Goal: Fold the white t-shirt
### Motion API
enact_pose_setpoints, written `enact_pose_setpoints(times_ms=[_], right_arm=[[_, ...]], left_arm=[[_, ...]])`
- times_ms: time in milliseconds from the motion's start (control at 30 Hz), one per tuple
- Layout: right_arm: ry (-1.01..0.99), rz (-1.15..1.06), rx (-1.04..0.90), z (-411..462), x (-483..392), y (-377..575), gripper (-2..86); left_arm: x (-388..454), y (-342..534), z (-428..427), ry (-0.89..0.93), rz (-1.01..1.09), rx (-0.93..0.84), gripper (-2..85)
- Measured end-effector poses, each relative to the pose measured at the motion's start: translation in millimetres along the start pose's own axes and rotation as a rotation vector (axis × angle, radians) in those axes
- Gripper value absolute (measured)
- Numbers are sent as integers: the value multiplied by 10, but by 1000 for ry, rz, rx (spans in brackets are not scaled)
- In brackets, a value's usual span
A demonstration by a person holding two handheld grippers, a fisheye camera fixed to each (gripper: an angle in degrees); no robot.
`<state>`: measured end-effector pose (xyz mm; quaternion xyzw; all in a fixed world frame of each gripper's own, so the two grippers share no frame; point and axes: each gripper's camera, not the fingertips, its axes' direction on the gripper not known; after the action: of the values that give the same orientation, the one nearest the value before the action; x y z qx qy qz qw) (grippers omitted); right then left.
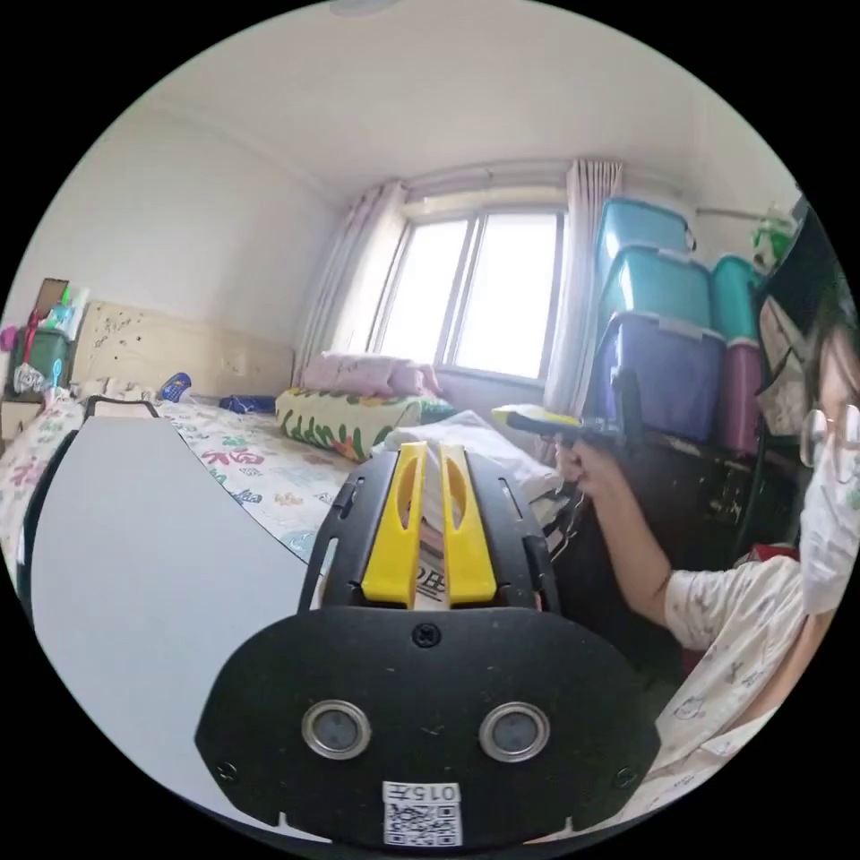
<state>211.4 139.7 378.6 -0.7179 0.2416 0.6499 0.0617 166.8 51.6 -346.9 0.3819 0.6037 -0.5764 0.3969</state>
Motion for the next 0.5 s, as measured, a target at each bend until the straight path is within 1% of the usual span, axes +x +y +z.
enact_pose_setpoints(times_ms=[67,100,167,267,333,433,500], right_arm=[[23,-75,-142,240,-251,-556,44],[36,-87,-172,313,-319,-699,47],[109,-117,-297,667,-597,-1276,59],[80,-111,-395,994,-879,-1973,83],[121,-109,-428,1144,-1028,-2369,82],[223,-92,-486,1372,-1184,-2928,92],[156,-70,-528,1450,-1222,-3153,103]], left_arm=[[-20,-166,617,17,50,-184,33],[-53,-199,770,34,46,-226,40],[-281,-281,1354,123,-17,-377,68],[-657,-307,1951,141,-113,-532,81],[-841,-310,2169,116,-154,-556,82],[-1005,-358,2398,67,-163,-519,80],[-1077,-411,2522,70,-167,-487,80]])
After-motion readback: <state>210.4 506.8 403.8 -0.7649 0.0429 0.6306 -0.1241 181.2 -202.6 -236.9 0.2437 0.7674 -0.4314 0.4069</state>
